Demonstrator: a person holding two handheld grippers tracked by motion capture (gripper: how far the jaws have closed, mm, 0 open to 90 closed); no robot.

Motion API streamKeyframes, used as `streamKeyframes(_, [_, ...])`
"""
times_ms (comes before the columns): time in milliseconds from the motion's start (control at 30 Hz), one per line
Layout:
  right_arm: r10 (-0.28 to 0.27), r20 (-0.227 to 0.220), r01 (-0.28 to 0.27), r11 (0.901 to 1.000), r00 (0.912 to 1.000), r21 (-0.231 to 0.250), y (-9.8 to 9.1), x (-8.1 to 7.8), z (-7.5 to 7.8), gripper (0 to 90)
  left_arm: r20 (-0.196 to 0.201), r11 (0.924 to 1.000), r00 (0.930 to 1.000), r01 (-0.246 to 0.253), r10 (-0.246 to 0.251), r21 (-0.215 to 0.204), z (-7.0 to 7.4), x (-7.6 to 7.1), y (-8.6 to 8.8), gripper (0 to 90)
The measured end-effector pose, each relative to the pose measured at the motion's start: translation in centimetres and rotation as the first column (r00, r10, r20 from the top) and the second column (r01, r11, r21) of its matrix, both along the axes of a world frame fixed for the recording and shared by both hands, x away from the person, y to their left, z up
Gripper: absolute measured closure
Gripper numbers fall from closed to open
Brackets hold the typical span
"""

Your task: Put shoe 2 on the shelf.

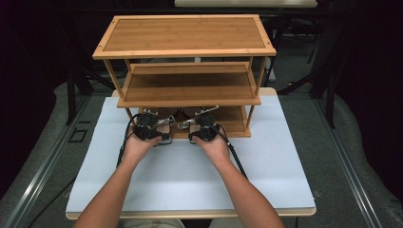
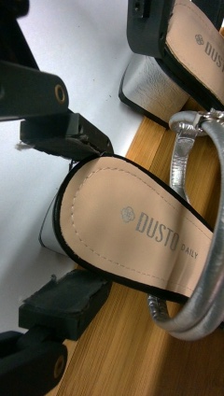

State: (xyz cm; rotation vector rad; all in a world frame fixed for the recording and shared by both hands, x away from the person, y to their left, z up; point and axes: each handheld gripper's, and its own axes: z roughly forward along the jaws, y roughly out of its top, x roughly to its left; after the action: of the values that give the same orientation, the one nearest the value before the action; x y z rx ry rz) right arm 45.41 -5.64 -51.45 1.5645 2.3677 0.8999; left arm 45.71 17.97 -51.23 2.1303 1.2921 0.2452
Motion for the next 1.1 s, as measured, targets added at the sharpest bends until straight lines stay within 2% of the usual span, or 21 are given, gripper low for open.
streamKeyframes(33, [0.020, 0.026, -0.020, 0.9998, 0.9995, -0.002, -0.05, 0.11, -0.11, 34.2, 0.000, 1.0000, 1.0000, 0.003, -0.003, 0.003, 0.02, -0.03, -0.02, 32.2])
streamKeyframes(133, [0.019, 0.036, -0.018, 0.9997, 0.9992, -0.018, 0.11, -0.05, -0.09, 34.6, 0.005, 0.9998, 0.9998, 0.020, -0.020, 0.002, -0.01, -0.01, -0.33, 32.4])
streamKeyframes(200, [0.016, 0.040, -0.016, 0.9998, 0.9991, -0.015, 0.23, -0.12, -0.14, 34.7, 0.006, 0.9996, 0.9998, 0.021, -0.022, 0.016, 0.13, -0.03, -0.59, 32.5])
streamKeyframes(233, [-0.002, 0.012, 0.002, 0.9999, 0.9999, -0.012, 0.37, -0.28, -0.01, 34.8, 0.011, 0.9993, 0.9995, 0.030, -0.030, 0.024, 0.17, 0.03, -0.62, 32.5])
streamKeyframes(267, [0.012, 0.027, -0.012, 0.9999, 0.9996, -0.012, 0.32, -0.20, -0.09, 34.8, 0.010, 0.9992, 0.9994, 0.033, -0.033, 0.025, 0.19, 0.05, -0.62, 32.5])
streamKeyframes(300, [0.006, 0.016, -0.006, 0.9999, 0.9999, -0.009, 0.40, -0.27, -0.03, 34.8, 0.007, 0.9992, 0.9994, 0.034, -0.034, 0.023, 0.20, 0.07, -0.60, 32.5])
streamKeyframes(400, [0.012, 0.034, -0.011, 0.9998, 0.9994, -0.015, 0.50, -0.24, -0.09, 34.8, 0.010, 0.9991, 0.9994, 0.034, -0.034, 0.027, 0.22, 0.08, -0.66, 32.5])
streamKeyframes(433, [0.005, 0.021, -0.005, 0.9998, 0.9998, -0.022, 0.57, -0.28, -0.01, 34.8, 0.008, 0.9991, 0.9994, 0.033, -0.033, 0.026, 0.21, 0.08, -0.71, 32.5])
streamKeyframes(500, [0.012, 0.033, -0.012, 0.9997, 0.9994, -0.019, 0.59, -0.21, -0.07, 34.7, 0.005, 0.9991, 0.9996, 0.029, -0.030, 0.029, 0.26, 0.01, -0.83, 32.5])
streamKeyframes(600, [-0.005, 0.025, 0.006, 0.9997, 0.9997, -0.022, 0.74, -0.33, -0.04, 34.5, 0.004, 0.9995, 0.9997, 0.025, -0.025, 0.021, 0.20, 0.02, -0.84, 32.4])
streamKeyframes(733, [0.005, 0.031, -0.005, 0.9999, 0.9995, -0.012, 0.67, -0.22, -0.10, 34.0, 0.007, 0.9997, 0.9997, 0.022, -0.022, 0.012, 0.10, 0.04, -0.82, 32.2])
streamKeyframes(767, [-0.005, 0.013, 0.005, 1.0000, 0.9999, -0.007, 0.73, -0.31, -0.03, 33.9, 0.007, 0.9997, 0.9997, 0.021, -0.021, 0.010, 0.09, 0.04, -0.84, 32.1])
streamKeyframes(867, [0.026, 0.030, -0.026, 0.9997, 0.9992, -0.005, 0.73, -0.28, -0.12, 34.0, 0.009, 0.9998, 0.9998, 0.020, -0.020, -0.004, -0.02, -0.02, -0.90, 31.7])
streamKeyframes(900, [0.022, 0.013, -0.022, 0.9998, 0.9997, -0.003, 0.80, -0.39, -0.06, 34.0, 0.010, 0.9999, 0.9999, 0.012, -0.012, -0.011, -0.10, -0.06, -0.90, 31.6])
streamKeyframes(933, [0.047, 0.022, -0.047, 0.9989, 0.9986, 0.004, 0.78, -0.43, -0.05, 33.9, 0.014, 0.9998, 0.9998, 0.011, -0.011, -0.017, -0.17, -0.10, -0.86, 31.6])
streamKeyframes(1000, [0.052, 0.045, -0.052, 0.9986, 0.9976, -0.010, 0.80, -0.56, 0.06, 33.6, 0.014, 0.9998, 0.9999, 0.008, -0.008, -0.018, -0.20, -0.21, -0.86, 31.5])
streamKeyframes(1100, [0.046, 0.035, -0.046, 0.9989, 0.9983, -0.006, 0.70, -0.59, 0.15, 33.6, 0.015, 0.9999, 0.9999, 0.005, -0.005, -0.009, -0.15, -0.29, -0.95, 31.5])
